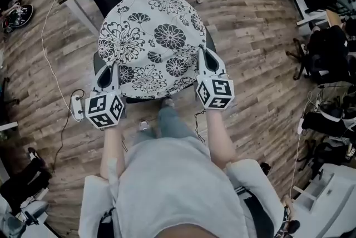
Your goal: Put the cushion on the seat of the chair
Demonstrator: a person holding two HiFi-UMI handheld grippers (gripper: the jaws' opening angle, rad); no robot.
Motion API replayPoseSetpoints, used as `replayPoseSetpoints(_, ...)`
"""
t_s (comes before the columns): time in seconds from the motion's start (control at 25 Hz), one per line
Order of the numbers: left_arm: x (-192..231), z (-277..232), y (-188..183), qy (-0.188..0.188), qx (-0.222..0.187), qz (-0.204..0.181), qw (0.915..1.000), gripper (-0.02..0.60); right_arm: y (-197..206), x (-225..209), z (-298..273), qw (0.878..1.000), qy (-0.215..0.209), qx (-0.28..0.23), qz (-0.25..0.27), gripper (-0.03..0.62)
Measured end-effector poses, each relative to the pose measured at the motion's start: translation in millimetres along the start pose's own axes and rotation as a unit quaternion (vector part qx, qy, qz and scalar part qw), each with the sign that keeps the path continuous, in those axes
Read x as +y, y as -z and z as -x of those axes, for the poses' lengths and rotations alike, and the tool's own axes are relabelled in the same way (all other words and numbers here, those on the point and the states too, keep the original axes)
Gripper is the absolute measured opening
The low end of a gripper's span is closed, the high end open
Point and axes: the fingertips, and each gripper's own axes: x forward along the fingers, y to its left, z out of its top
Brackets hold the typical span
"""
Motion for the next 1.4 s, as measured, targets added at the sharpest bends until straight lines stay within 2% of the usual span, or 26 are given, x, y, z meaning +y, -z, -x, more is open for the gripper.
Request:
replayPoseSetpoints(0.2, 4, -26, 15, -0.022, 0.030, 0.006, 0.9993, 0.035, 20, -17, -33, 0.999, -0.012, 0.040, -0.001, 0.017)
replayPoseSetpoints(0.52, 14, -60, 67, -0.047, 0.082, 0.034, 0.9949, 0.035, 72, -31, -72, 0.994, -0.027, 0.103, -0.005, 0.017)
replayPoseSetpoints(0.72, 12, -78, 99, -0.062, 0.109, 0.063, 0.9901, 0.035, 107, -45, -90, 0.989, -0.033, 0.142, -0.015, 0.017)
replayPoseSetpoints(1.4, 34, -129, 207, -0.103, 0.197, 0.086, 0.9711, 0.035, 222, -60, -153, 0.966, -0.064, 0.250, -0.006, 0.017)
